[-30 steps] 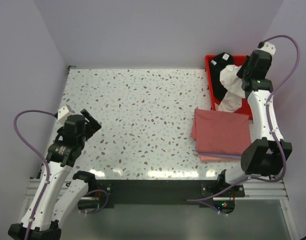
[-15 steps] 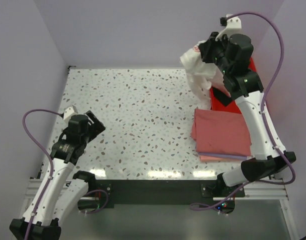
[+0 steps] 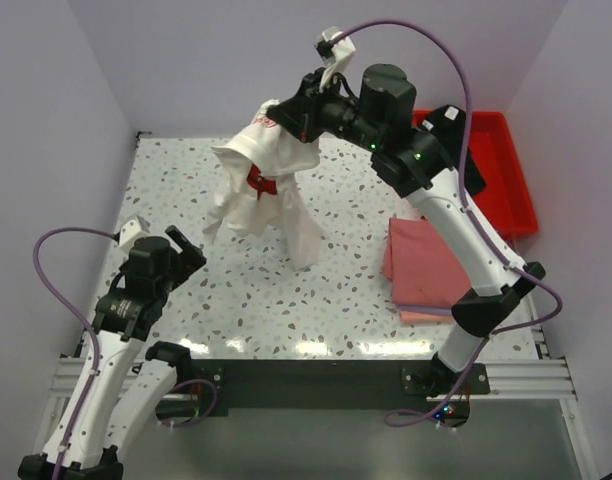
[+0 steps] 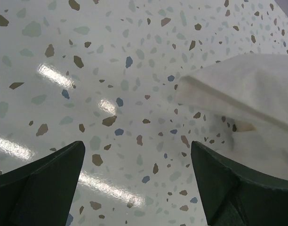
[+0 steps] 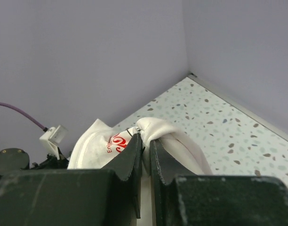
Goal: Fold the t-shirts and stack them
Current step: Move the tshirt to the center of the board
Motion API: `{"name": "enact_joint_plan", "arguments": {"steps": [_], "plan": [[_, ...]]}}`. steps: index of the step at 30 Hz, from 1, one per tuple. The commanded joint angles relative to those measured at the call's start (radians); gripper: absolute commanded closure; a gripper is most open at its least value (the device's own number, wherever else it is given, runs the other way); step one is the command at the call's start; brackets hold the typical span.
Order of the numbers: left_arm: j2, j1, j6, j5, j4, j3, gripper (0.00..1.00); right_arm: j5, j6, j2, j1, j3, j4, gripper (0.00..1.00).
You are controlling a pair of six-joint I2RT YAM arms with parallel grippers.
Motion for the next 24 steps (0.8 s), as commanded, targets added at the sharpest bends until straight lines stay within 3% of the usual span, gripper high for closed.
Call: {"name": "enact_joint_plan", "arguments": {"steps": [1, 5, 9, 10, 14, 17, 18, 19, 22, 24], "plan": [[-0.027, 0.004, -0.023, -0.041, -0.062, 0.065, 0.00, -0.095, 0.087, 0.050, 0.027, 0.098, 0.172, 1.00], [-0.056, 0.004, -0.037, -0.058, -0.098, 0.077, 0.00, -0.085, 0.136, 0.079, 0.030, 0.043, 0.244, 1.00], [-0.072, 0.004, -0.040, -0.057, -0.102, 0.077, 0.00, 0.024, 0.075, 0.027, 0.021, -0.180, 0.223, 1.00], [-0.069, 0.004, -0.044, -0.054, -0.099, 0.069, 0.00, 0.061, 0.063, -0.017, 0.014, -0.241, 0.223, 0.95], [-0.034, 0.004, -0.043, 0.014, -0.046, 0.026, 0.00, 0.044, 0.130, -0.086, -0.112, -0.621, 0.266, 0.89], [0.018, 0.004, -0.029, 0.092, 0.028, -0.029, 0.00, -0.009, 0.170, -0.012, -0.268, -0.699, 0.277, 0.83], [0.034, 0.004, -0.023, 0.115, 0.049, -0.043, 0.00, 0.001, 0.155, 0.016, -0.320, -0.692, 0.235, 0.79], [0.049, 0.004, -0.015, 0.136, 0.088, -0.067, 0.00, 0.015, 0.139, 0.042, -0.341, -0.675, 0.199, 0.54], [0.114, 0.004, 0.005, 0.216, 0.161, -0.113, 0.00, 0.052, 0.063, 0.119, -0.376, -0.581, 0.041, 0.01], [0.157, 0.004, 0.009, 0.247, 0.229, -0.147, 0.00, 0.046, 0.042, 0.095, -0.376, -0.596, 0.039, 0.01]]}}
